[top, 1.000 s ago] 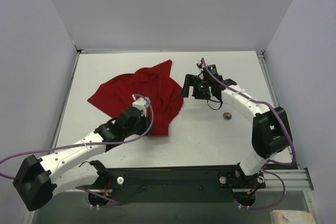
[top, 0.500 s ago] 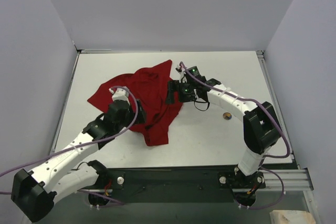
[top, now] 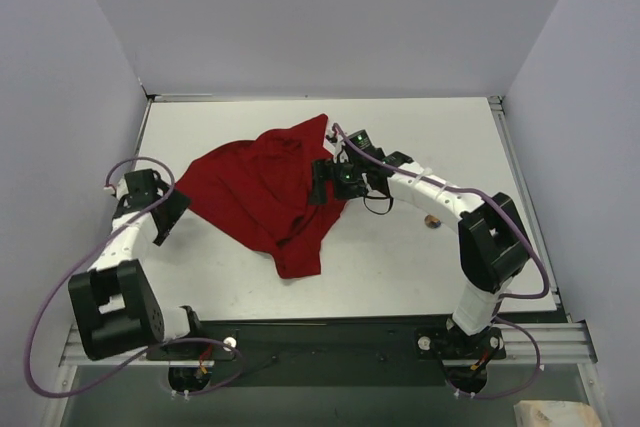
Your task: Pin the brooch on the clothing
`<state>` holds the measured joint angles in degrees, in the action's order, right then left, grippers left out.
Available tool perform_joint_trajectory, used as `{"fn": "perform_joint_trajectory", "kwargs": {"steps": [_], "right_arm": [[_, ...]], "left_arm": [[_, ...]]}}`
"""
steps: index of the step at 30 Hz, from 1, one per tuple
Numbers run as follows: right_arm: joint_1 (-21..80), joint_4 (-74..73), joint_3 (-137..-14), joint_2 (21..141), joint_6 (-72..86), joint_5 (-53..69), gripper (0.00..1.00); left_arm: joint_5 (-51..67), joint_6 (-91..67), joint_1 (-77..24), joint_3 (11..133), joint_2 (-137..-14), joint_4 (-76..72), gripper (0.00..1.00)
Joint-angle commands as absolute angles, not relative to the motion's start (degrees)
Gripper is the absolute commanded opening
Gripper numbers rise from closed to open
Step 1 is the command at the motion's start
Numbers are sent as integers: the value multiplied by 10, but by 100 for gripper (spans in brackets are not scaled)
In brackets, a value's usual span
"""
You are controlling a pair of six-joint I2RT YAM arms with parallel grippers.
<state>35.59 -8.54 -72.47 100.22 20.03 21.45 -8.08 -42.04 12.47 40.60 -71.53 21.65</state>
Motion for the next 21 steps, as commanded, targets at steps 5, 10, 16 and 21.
{"fn": "perform_joint_trajectory", "kwargs": {"steps": [5,10,16,21], "right_arm": [[327,-114,-713,983,185,200,84],[305,-113,-713,982,181,209,84],[276,-114,-707,974,180,210,84],[251,-115,-700,962,180,217,84]], "left_arm": [[-18,-446,210,496,-874,152,92],[-15,-443,206,540,-949,128,89],[0,-425,179,613,-1041,159,82],[22,-403,151,671,-1102,179,53]]}}
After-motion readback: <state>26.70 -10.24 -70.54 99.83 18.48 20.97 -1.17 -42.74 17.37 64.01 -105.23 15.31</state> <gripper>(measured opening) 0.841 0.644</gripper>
